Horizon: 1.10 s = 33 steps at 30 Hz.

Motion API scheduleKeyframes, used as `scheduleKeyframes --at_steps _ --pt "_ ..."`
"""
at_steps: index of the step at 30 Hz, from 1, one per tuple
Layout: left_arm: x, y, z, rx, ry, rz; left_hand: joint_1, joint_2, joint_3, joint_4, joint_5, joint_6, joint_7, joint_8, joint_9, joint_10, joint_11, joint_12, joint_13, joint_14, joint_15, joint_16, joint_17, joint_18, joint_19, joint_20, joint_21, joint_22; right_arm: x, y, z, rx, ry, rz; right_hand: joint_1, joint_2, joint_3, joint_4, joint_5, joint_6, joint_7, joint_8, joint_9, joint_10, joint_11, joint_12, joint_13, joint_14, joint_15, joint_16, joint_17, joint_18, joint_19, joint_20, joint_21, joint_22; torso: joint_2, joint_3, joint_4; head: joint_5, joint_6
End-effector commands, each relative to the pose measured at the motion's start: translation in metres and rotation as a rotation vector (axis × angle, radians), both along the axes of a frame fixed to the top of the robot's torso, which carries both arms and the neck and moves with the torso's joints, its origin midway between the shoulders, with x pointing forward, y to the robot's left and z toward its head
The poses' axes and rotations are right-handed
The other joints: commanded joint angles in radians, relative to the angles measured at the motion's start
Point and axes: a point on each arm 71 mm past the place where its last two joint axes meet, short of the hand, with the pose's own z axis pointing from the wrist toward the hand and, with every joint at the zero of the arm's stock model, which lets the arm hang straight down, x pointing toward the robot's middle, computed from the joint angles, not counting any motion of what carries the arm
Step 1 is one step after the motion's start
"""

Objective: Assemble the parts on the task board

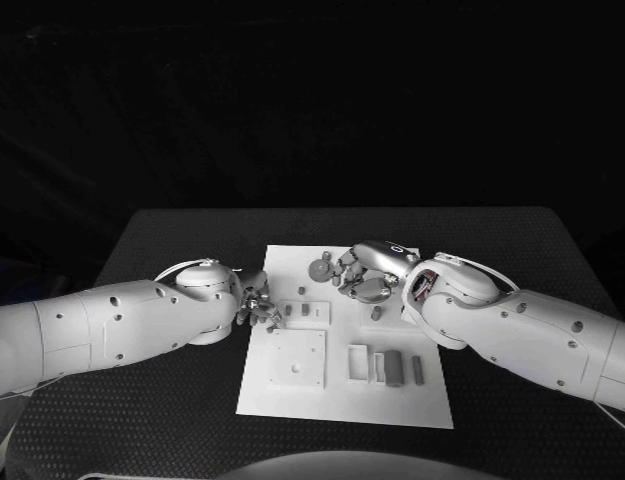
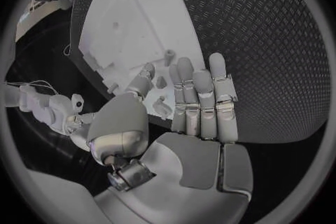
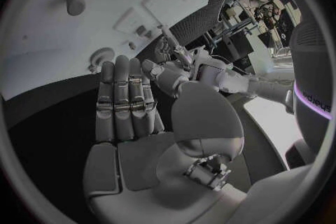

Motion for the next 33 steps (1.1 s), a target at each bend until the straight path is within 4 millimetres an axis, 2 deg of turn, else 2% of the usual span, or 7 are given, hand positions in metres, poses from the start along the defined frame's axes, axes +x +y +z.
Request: scheduleKeyframes --at_steps 1,8,16,33 --pt "0.000 -0.003 -0.001 0.046 -0.005 -0.039 0.010 -0.014 0.029 0.020 -0.003 0.006 -0.003 0.011 0.003 0.009 0.001 0.009 0.004 0.008 -0.002 0.010 0.002 -0.015 0.011 0.000 -0.002 0.004 -0.001 0.001 0.000 -0.008 0.004 0.009 -0.008 0.001 -0.002 0.000 -0.002 -0.007 -0.001 -0.007 0.002 -0.006 -0.002 -0.005 0.002 0.001 0.003 -0.004 0.001 0.014 -0.004 0.000 -0.004 0.001 0.000 -0.0002 -0.0004 -0.001 0.000" --pt "0.000 -0.004 -0.003 0.064 0.002 -0.052 0.027 -0.016 0.044 0.017 -0.003 0.007 -0.005 0.021 0.006 0.011 0.000 0.016 0.008 0.010 -0.003 0.018 0.003 -0.015 0.015 -0.001 -0.002 0.010 -0.001 0.001 0.000 -0.009 0.004 0.009 -0.008 0.001 -0.002 0.000 -0.002 -0.007 -0.001 -0.007 0.002 -0.006 -0.002 -0.005 0.002 0.001 0.003 -0.005 0.001 0.014 -0.004 0.000 -0.005 0.001 0.000 -0.0006 0.0003 -0.002 -0.002" --pt "0.000 0.000 -0.005 0.088 0.002 -0.053 0.064 -0.009 0.054 -0.005 -0.003 0.004 -0.006 0.033 0.009 0.011 0.000 0.024 0.013 0.009 -0.003 0.025 0.004 -0.015 0.017 -0.001 -0.001 0.020 -0.001 0.000 0.000 -0.009 0.004 0.009 -0.008 0.001 -0.002 0.000 -0.002 -0.007 -0.001 -0.007 0.002 -0.006 -0.002 -0.005 0.002 0.001 0.003 -0.005 0.002 0.014 -0.004 0.000 -0.005 0.002 0.000 -0.0011 0.0009 -0.002 -0.003" --pt "0.003 0.022 -0.006 0.095 -0.005 -0.003 0.089 -0.006 0.053 -0.004 -0.003 -0.011 -0.001 0.033 0.004 -0.003 0.005 0.022 0.013 -0.003 0.000 0.022 -0.001 -0.015 0.008 0.005 -0.009 0.029 0.000 0.000 -0.001 -0.009 0.004 0.008 -0.008 0.001 -0.002 0.000 -0.002 -0.007 -0.001 -0.007 0.003 -0.006 -0.002 -0.006 0.003 0.001 0.003 -0.006 0.003 0.014 -0.004 0.000 -0.005 0.003 0.000 -0.0017 0.0018 -0.005 -0.005"
